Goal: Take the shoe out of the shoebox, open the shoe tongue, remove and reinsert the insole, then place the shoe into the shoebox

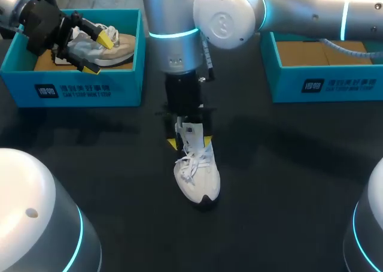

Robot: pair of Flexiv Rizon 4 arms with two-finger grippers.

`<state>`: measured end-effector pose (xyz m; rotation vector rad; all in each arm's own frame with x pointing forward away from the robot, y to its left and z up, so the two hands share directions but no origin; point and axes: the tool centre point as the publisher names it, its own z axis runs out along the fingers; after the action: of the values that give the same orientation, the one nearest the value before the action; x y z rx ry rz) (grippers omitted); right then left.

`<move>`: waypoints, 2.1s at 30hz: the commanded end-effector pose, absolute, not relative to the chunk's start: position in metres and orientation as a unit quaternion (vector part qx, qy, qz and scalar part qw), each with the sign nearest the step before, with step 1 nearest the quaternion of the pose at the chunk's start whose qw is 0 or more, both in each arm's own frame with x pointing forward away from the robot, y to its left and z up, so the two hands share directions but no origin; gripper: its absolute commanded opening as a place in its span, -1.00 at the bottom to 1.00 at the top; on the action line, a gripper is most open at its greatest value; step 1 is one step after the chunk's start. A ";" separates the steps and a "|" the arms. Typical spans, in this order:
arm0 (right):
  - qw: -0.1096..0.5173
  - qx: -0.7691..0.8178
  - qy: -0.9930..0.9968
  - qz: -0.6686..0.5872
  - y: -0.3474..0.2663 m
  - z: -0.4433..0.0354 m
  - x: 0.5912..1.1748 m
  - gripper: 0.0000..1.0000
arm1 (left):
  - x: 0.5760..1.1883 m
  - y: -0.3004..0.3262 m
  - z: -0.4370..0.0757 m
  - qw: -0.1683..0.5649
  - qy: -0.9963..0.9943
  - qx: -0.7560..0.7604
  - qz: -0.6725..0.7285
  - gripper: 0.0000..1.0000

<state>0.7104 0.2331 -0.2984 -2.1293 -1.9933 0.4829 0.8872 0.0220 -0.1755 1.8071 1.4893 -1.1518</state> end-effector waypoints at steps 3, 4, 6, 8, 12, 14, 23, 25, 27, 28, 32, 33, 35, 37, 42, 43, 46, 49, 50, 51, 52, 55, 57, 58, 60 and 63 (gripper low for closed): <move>0.092 -0.721 -0.669 0.156 0.232 -0.301 0.708 -0.29 | 0.886 0.022 -0.175 0.263 0.551 0.669 -0.424 1.00; 0.090 -0.721 -0.669 0.155 0.232 -0.301 0.710 -0.29 | 0.886 0.022 -0.175 0.263 0.551 0.669 -0.424 1.00; 0.088 -0.719 -0.672 0.154 0.232 -0.300 0.712 -0.30 | 0.886 0.022 -0.175 0.263 0.551 0.669 -0.424 1.00; 0.087 -0.717 -0.674 0.154 0.232 -0.300 0.715 -0.29 | 0.886 0.022 -0.175 0.263 0.551 0.669 -0.424 1.00; 0.083 -0.714 -0.678 0.155 0.228 -0.303 0.723 -0.28 | 0.886 0.022 -0.175 0.263 0.551 0.669 -0.424 1.00; 0.078 -0.709 -0.683 0.156 0.225 -0.307 0.730 -0.29 | 0.886 0.022 -0.175 0.263 0.551 0.669 -0.424 1.00; 0.066 -0.680 -0.717 0.137 0.227 -0.323 0.771 -0.31 | 0.886 0.022 -0.175 0.263 0.551 0.669 -0.424 1.00; 0.067 -0.675 -0.722 0.138 0.226 -0.329 0.776 -0.33 | 0.886 0.022 -0.175 0.263 0.551 0.669 -0.424 1.00; 0.066 -0.669 -0.725 0.149 0.226 -0.330 0.777 -0.33 | 0.886 0.022 -0.175 0.263 0.551 0.669 -0.424 1.00; 0.063 -0.670 -0.725 0.149 0.226 -0.329 0.777 -0.33 | 0.886 0.022 -0.175 0.263 0.551 0.669 -0.424 1.00; 0.057 -0.676 -0.721 0.138 0.225 -0.318 0.768 -0.29 | 0.886 0.022 -0.175 0.263 0.551 0.669 -0.424 1.00; 0.057 -0.676 -0.721 0.138 0.226 -0.314 0.765 -0.28 | 0.886 0.022 -0.175 0.263 0.551 0.669 -0.424 1.00; 0.057 -0.679 -0.720 0.132 0.227 -0.310 0.760 -0.27 | 0.886 0.022 -0.175 0.263 0.551 0.669 -0.424 1.00; 0.058 -0.682 -0.719 0.120 0.228 -0.312 0.759 -0.28 | 0.886 0.022 -0.175 0.263 0.551 0.669 -0.424 1.00; 0.042 -0.690 -0.714 0.111 0.223 -0.325 0.772 -0.40 | 0.886 0.022 -0.175 0.263 0.551 0.669 -0.424 1.00; 0.037 -0.688 -0.715 0.113 0.223 -0.322 0.773 -0.38 | 0.886 0.022 -0.175 0.263 0.551 0.669 -0.424 1.00; 0.035 -0.691 -0.715 0.106 0.218 -0.330 0.782 -0.39 | 0.886 0.022 -0.175 0.263 0.551 0.669 -0.424 1.00; 0.030 -0.689 -0.716 0.109 0.214 -0.333 0.787 -0.37 | 0.886 0.022 -0.175 0.263 0.551 0.669 -0.424 1.00; 0.026 -0.687 -0.717 0.112 0.214 -0.331 0.788 -0.36 | 0.886 0.022 -0.175 0.263 0.551 0.669 -0.424 1.00; 0.024 -0.688 -0.717 0.108 0.213 -0.328 0.789 -0.36 | 0.886 0.022 -0.175 0.263 0.551 0.669 -0.424 1.00; 0.021 -0.687 -0.718 0.107 0.213 -0.321 0.788 -0.35 | 0.886 0.022 -0.175 0.263 0.551 0.669 -0.424 1.00; 0.012 -0.688 -0.719 0.100 0.212 -0.317 0.790 -0.32 | 0.886 0.022 -0.175 0.263 0.551 0.669 -0.424 1.00; 0.010 -0.687 -0.720 0.098 0.212 -0.317 0.792 -0.29 | 0.886 0.022 -0.175 0.263 0.551 0.669 -0.424 1.00; 0.012 -0.685 -0.722 0.098 0.213 -0.320 0.793 -0.28 | 0.886 0.022 -0.175 0.263 0.551 0.669 -0.424 1.00; 0.022 -0.681 -0.725 0.099 0.214 -0.328 0.794 -0.27 | 0.886 0.022 -0.175 0.263 0.551 0.669 -0.424 1.00; 0.028 -0.675 -0.730 0.102 0.215 -0.337 0.795 -0.26 | 0.886 0.022 -0.175 0.263 0.551 0.669 -0.424 1.00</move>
<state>0.7911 0.2144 -0.3239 -2.0969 -2.2644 0.3133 0.8872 0.0220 -0.1755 1.8070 1.4893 -1.1517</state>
